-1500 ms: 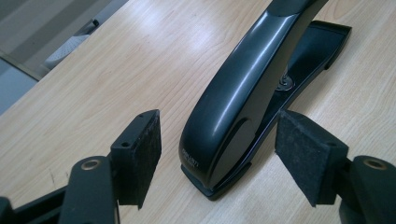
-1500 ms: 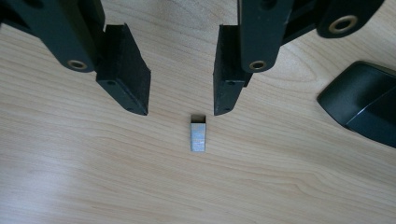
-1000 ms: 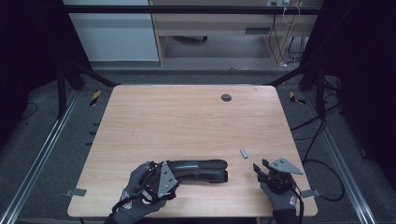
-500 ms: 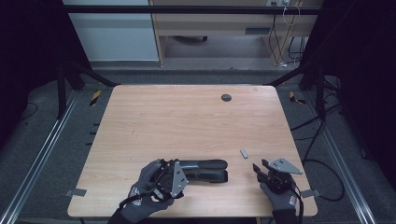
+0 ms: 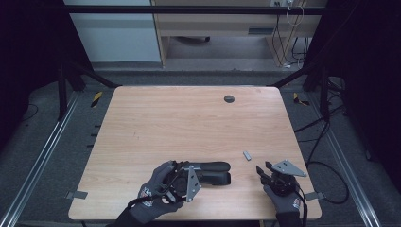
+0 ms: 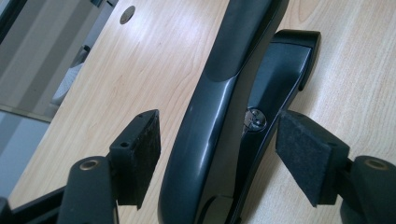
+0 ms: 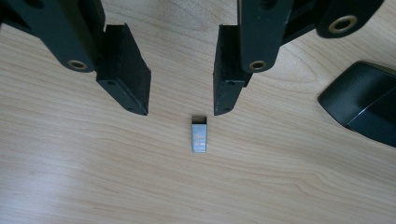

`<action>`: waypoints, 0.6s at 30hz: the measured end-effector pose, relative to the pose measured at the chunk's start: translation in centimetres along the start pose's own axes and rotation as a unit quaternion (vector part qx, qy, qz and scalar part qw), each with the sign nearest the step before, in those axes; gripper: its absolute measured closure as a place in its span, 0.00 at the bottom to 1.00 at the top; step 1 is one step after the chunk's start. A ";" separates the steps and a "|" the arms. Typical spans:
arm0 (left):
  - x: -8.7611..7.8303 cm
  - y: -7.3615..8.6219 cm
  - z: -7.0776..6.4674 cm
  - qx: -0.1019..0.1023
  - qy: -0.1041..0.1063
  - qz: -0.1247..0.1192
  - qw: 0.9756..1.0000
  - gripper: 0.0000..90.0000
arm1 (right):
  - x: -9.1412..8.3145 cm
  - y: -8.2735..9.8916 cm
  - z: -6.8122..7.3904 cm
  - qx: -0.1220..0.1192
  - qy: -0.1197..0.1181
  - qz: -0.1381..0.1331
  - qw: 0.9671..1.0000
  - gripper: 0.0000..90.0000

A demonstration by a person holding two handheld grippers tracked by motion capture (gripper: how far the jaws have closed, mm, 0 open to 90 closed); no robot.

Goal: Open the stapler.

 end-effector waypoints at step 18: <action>1.1 -1.3 -1.3 0.035 -0.019 -0.002 0.999 0.35 | 0.0 0.0 0.0 0.002 0.000 -0.001 1.000 0.63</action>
Point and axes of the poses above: each handheld gripper's, and its own axes: x roughly forward along the jaws, y roughly out of its underside, z roughly to its left, the point moved 3 cm from there along x, roughly forward along the jaws, and after that the axes turned 6 degrees about -x, right-handed, at the moved point
